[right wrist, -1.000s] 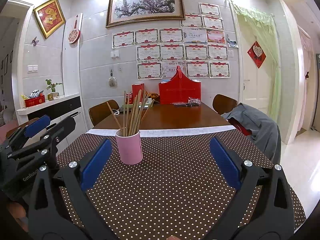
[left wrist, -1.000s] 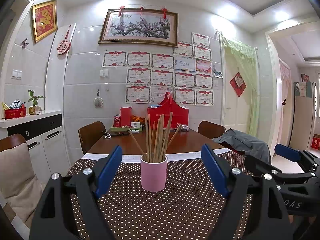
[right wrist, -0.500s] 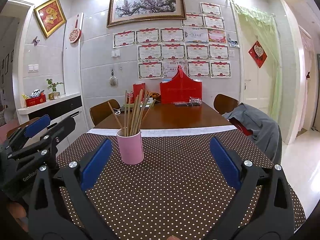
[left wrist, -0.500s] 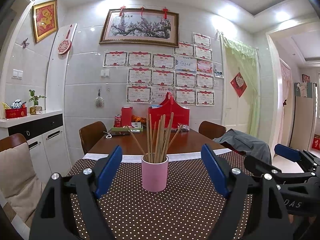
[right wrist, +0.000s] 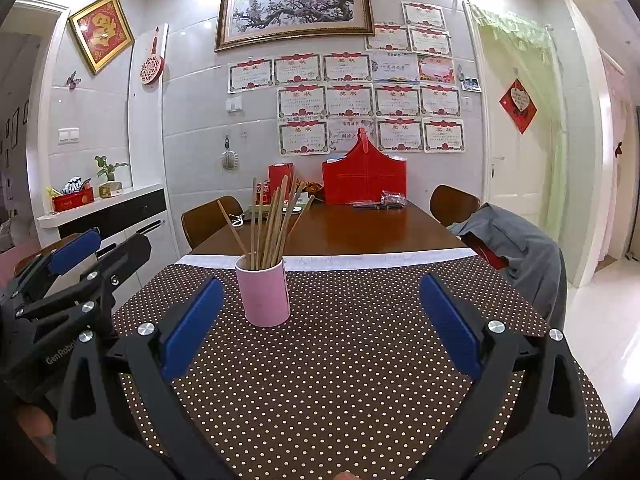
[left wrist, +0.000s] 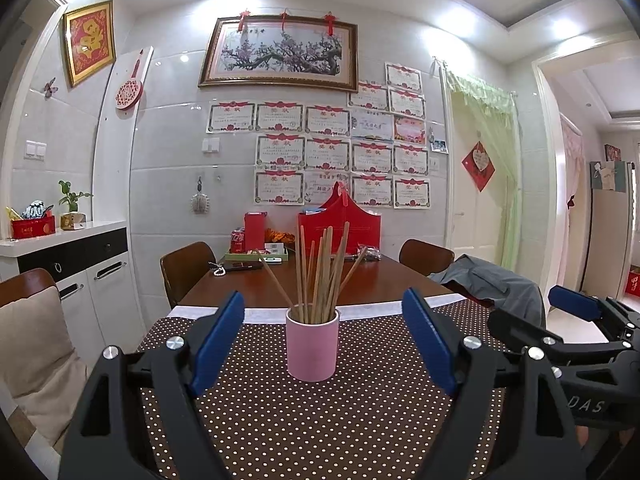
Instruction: Organize utensils
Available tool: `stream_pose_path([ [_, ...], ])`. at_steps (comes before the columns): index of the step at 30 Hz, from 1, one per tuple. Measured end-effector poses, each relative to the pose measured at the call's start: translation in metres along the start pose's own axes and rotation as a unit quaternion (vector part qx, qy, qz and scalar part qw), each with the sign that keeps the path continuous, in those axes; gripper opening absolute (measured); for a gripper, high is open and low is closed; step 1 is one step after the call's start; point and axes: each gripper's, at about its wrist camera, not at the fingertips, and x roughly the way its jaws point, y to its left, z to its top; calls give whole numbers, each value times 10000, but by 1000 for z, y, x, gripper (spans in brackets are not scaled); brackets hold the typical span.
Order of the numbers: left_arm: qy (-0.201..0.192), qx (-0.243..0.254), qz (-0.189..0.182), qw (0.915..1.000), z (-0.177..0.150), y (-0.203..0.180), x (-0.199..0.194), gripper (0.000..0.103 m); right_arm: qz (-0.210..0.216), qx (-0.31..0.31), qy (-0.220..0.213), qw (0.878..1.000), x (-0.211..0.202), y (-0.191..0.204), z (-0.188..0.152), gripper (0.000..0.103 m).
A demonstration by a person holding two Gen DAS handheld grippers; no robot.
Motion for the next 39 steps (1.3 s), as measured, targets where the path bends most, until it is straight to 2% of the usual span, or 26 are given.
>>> stream_pose_path([
  [39, -3, 35, 14, 10000, 0, 3, 0, 80, 9, 32, 54, 10000, -1, 2, -4, 96],
])
